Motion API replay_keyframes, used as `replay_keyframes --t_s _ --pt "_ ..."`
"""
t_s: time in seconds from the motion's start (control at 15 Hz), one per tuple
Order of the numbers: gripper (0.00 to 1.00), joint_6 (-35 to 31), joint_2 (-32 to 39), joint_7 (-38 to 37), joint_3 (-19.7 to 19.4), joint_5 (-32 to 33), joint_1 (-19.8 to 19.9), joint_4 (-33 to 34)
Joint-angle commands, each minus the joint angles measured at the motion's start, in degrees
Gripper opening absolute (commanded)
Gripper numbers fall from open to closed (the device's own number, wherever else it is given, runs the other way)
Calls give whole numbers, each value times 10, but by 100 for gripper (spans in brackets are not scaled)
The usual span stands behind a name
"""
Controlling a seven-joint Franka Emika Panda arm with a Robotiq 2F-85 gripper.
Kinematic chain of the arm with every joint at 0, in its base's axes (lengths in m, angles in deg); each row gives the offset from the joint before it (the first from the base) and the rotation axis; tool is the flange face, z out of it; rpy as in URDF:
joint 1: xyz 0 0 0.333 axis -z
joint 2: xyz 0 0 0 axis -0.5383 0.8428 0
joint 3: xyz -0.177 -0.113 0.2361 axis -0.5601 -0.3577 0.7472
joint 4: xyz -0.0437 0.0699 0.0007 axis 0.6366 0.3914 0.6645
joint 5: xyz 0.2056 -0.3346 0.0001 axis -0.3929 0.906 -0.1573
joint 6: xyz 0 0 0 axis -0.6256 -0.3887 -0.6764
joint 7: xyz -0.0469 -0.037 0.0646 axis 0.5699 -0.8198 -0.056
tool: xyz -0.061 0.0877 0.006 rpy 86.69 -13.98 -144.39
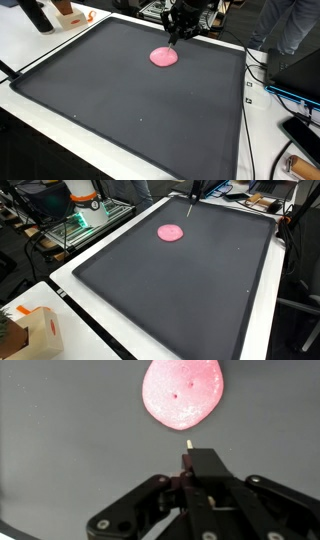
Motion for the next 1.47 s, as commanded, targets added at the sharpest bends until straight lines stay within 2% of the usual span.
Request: replay_keyframes --t_s 0.0,0.8,0.87,0.93,1.4 --pt "3 -19 -35 43 2 -34 16 -34" --pt "3 1 -84 139 6 -105 39 -52" --pt "3 2 -87 141 6 -106 40 -52" --pt "13 -1 -64 123 4 -88 34 -29" --pt "13 0 -71 128 5 -90 36 -35"
